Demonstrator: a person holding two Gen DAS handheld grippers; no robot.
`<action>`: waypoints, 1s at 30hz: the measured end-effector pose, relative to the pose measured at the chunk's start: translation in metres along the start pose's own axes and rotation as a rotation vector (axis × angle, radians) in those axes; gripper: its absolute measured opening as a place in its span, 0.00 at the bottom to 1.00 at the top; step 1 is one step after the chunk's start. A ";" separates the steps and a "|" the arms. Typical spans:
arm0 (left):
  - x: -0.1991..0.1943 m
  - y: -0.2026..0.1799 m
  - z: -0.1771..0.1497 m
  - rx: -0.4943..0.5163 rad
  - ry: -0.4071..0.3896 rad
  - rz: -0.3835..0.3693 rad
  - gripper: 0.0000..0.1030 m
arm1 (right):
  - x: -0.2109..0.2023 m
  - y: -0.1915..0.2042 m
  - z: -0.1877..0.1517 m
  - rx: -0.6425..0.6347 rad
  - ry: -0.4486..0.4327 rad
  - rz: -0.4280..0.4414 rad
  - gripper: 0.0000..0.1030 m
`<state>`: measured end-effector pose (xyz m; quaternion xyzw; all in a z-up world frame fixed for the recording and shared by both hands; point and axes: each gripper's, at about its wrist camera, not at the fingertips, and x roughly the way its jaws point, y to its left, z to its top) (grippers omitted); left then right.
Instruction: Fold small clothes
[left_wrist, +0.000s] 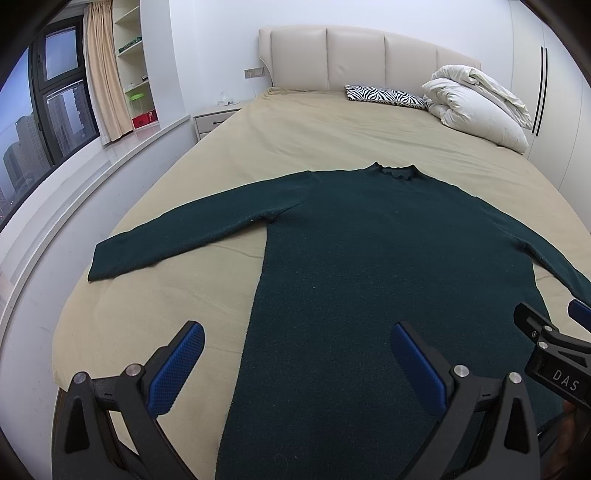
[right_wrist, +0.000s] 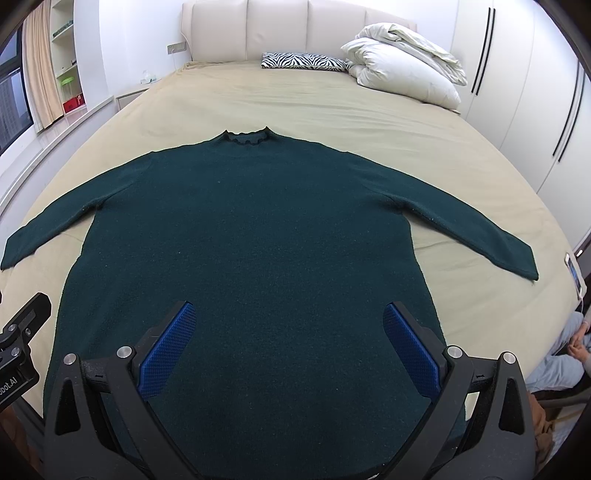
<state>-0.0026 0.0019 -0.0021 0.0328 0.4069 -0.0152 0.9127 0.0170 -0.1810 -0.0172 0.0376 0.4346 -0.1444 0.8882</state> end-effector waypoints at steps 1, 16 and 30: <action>0.000 0.000 0.000 -0.001 0.000 0.000 1.00 | 0.000 0.000 0.000 0.000 0.000 0.000 1.00; -0.001 0.001 0.001 0.000 -0.002 0.001 1.00 | 0.000 0.002 0.001 -0.001 0.001 0.000 1.00; -0.001 0.002 0.001 -0.001 -0.002 0.000 1.00 | 0.000 0.002 0.001 -0.002 0.001 -0.001 1.00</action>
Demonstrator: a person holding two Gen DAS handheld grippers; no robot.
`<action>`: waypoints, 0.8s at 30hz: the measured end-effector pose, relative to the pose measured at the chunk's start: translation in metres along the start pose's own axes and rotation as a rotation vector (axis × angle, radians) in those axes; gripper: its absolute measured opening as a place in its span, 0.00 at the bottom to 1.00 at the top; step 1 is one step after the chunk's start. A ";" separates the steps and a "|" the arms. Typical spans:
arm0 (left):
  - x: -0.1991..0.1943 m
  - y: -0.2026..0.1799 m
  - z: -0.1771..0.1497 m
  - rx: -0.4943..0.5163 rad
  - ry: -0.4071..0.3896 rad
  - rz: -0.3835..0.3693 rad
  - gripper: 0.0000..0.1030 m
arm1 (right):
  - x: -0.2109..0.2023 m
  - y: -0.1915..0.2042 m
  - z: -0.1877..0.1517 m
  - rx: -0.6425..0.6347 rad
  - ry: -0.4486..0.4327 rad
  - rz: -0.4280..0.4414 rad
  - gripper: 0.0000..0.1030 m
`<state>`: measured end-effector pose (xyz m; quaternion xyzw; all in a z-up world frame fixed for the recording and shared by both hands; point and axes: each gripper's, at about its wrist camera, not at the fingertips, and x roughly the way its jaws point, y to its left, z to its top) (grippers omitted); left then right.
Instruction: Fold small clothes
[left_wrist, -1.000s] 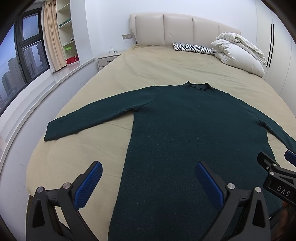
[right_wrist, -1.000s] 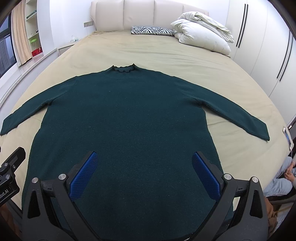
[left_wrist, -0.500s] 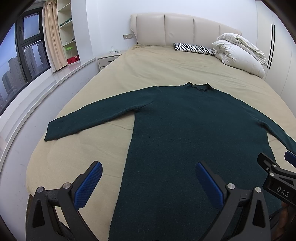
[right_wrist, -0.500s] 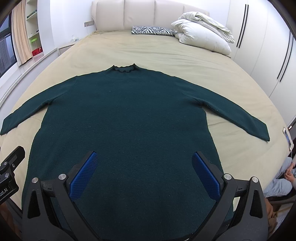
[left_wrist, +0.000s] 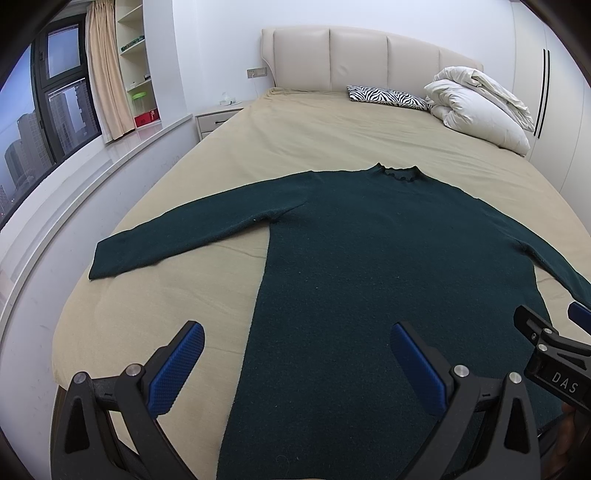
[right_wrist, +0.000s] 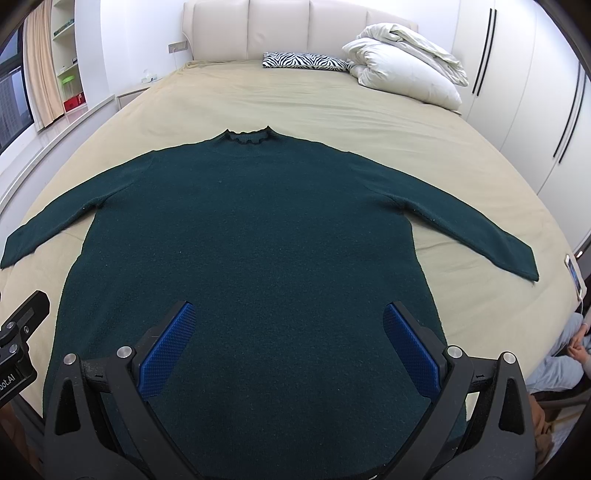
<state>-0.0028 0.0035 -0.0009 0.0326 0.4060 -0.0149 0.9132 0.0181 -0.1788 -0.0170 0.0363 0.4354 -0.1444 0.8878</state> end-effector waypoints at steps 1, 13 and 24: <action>0.000 0.000 0.000 0.000 0.000 0.000 1.00 | 0.000 0.000 0.000 0.000 0.000 -0.001 1.00; -0.001 0.002 0.000 -0.001 0.001 -0.001 1.00 | 0.001 0.001 -0.001 0.001 0.001 -0.001 1.00; -0.001 0.002 0.000 -0.002 0.001 -0.001 1.00 | 0.002 0.001 -0.001 0.000 0.002 0.000 1.00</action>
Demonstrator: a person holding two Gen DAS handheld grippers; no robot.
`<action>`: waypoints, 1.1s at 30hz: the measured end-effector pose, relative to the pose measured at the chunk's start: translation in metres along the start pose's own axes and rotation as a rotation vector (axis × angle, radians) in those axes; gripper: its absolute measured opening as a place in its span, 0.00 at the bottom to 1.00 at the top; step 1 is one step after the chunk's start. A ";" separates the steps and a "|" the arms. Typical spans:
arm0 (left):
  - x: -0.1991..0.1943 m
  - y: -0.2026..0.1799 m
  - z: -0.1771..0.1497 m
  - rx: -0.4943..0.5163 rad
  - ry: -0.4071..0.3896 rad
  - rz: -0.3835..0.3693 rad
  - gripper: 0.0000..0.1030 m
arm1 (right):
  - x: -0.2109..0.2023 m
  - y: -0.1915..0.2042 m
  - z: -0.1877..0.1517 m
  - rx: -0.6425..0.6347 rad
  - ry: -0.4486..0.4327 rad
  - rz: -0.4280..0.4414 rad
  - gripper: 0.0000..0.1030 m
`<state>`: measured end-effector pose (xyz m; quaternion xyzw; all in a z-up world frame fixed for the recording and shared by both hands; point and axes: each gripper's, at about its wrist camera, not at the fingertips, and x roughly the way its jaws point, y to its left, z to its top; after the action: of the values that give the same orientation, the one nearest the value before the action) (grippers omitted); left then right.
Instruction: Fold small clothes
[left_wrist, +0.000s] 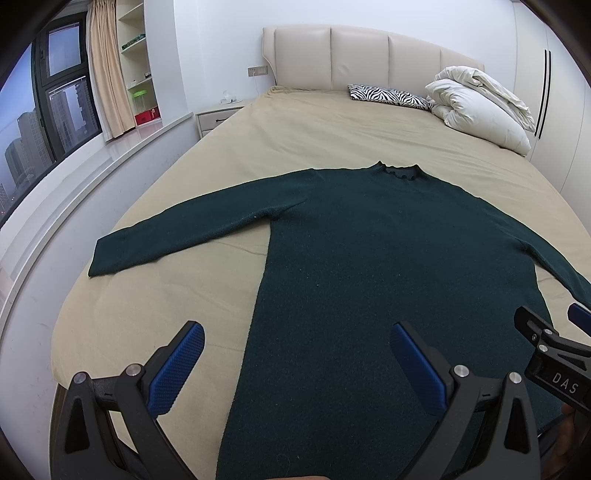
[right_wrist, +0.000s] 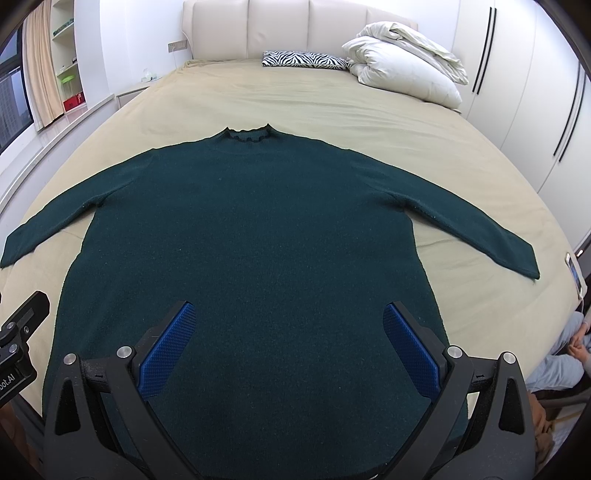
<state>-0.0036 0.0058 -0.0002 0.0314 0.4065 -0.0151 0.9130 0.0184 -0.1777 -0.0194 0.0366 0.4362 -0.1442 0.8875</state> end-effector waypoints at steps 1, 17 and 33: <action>-0.001 0.001 0.000 -0.001 0.000 0.000 1.00 | 0.000 0.000 0.000 0.000 0.000 -0.001 1.00; -0.002 0.000 -0.005 -0.008 0.001 0.002 1.00 | 0.002 0.001 -0.004 -0.001 0.003 -0.004 1.00; -0.005 -0.010 -0.003 0.016 -0.068 0.048 1.00 | 0.001 -0.038 -0.004 0.109 -0.045 0.050 1.00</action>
<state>-0.0100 -0.0043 0.0011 0.0481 0.3740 0.0024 0.9262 0.0052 -0.2130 -0.0198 0.0927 0.4066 -0.1464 0.8970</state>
